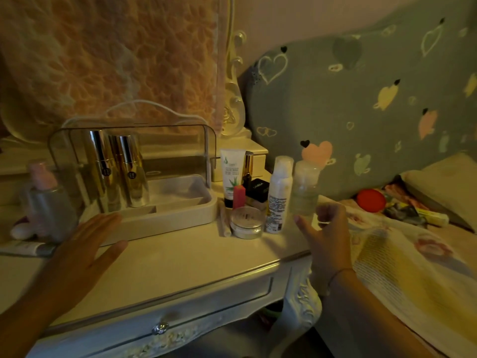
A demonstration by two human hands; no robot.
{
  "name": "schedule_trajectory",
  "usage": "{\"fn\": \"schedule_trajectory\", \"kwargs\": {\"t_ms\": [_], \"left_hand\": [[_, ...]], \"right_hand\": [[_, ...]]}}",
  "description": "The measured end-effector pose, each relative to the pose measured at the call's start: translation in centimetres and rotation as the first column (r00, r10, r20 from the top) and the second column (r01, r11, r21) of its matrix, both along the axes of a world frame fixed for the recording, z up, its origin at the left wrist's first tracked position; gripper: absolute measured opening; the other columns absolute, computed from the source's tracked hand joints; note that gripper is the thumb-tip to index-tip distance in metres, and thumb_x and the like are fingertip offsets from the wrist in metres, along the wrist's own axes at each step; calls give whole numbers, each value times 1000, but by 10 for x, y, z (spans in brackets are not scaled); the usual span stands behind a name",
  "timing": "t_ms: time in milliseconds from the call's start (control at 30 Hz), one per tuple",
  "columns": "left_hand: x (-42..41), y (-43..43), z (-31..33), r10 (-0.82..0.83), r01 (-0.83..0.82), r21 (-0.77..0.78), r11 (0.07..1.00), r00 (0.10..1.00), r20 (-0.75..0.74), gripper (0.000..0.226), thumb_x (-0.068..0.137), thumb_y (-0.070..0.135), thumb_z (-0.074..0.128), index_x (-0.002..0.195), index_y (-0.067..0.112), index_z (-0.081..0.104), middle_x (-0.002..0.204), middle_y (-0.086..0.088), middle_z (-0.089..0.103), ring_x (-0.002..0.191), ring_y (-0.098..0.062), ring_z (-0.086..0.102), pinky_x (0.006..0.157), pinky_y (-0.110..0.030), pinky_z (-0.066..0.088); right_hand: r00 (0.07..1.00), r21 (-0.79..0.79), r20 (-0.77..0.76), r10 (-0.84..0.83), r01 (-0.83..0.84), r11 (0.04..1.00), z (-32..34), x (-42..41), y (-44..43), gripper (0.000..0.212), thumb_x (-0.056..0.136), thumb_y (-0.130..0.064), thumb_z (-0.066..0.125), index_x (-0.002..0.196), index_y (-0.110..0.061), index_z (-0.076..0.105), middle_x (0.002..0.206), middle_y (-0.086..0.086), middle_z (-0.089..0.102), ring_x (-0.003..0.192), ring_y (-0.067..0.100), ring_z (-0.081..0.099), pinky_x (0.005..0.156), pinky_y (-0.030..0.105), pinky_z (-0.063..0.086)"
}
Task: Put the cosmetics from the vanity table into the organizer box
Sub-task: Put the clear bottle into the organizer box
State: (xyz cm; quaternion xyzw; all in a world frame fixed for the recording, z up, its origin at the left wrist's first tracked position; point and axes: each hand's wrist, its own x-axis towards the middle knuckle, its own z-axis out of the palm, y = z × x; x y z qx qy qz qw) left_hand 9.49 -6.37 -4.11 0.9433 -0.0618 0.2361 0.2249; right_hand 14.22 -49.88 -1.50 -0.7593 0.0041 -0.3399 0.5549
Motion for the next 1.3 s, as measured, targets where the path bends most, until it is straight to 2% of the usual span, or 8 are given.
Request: {"fn": "schedule_trajectory", "kwargs": {"t_ms": [100,200,433,700,767,867,1033,1300], "left_hand": [[2,-2,0,-4,1,-61,998,999,-44,67,78,74,33,134,38,37,136,4,44,129,-18,38,106,-50,32],[-1,-12,4,-15,15,17,1000,1000,16,51,81,72,29,130,56,26,139,8,40,129,-8,30,107,-42,25],[-7,-15,8,-19,18,24,1000,1000,19,55,81,74,28,131,52,29,143,1,42,133,-10,30,110,-41,23],[-10,-20,12,-9,9,35,999,1000,17,63,79,76,23,132,43,31,144,-1,41,133,-12,30,110,-39,21],[-12,-23,14,1,-2,42,999,1000,18,76,78,78,22,137,31,35,145,-2,40,134,-13,29,111,-38,19],[-15,-29,18,11,-11,32,999,1000,1,89,75,79,19,139,21,37,146,-3,38,137,-17,28,113,-38,18],[-22,-38,25,1,-1,-17,1000,1000,9,75,79,62,30,139,19,37,148,-1,34,134,-6,20,114,-33,13],[-22,-35,27,-43,44,-23,999,999,33,67,83,53,35,139,17,37,148,0,34,135,-5,20,116,-35,15]], "right_hand": [[994,10,-107,13,-12,1000,0,14,-8,68,68,-23,83,122,-13,42,117,6,49,105,19,49,87,35,45],[977,63,-151,150,-142,988,2,20,-8,78,69,-17,82,133,-11,37,121,1,50,108,16,52,86,31,45],[970,43,-169,177,-172,984,7,25,-9,63,70,-16,81,122,-21,47,112,0,58,104,20,59,88,42,52],[979,109,-66,193,-185,977,7,-17,-12,58,71,-11,80,118,-27,50,105,-11,61,87,-4,62,60,13,50],[975,121,-56,213,-205,971,7,-36,-11,59,70,-13,80,118,-31,51,109,-9,62,92,1,63,66,20,56],[971,62,-36,238,-236,970,12,-62,4,60,65,-21,83,112,-42,53,111,-10,64,101,13,63,79,40,57],[889,9,-74,453,-453,891,31,-79,66,70,49,-56,77,113,-51,47,114,-20,61,103,3,61,78,24,56],[824,17,-47,565,-564,825,49,-32,160,62,64,-30,82,113,-41,47,110,-20,58,102,-4,59,75,16,54]]}}
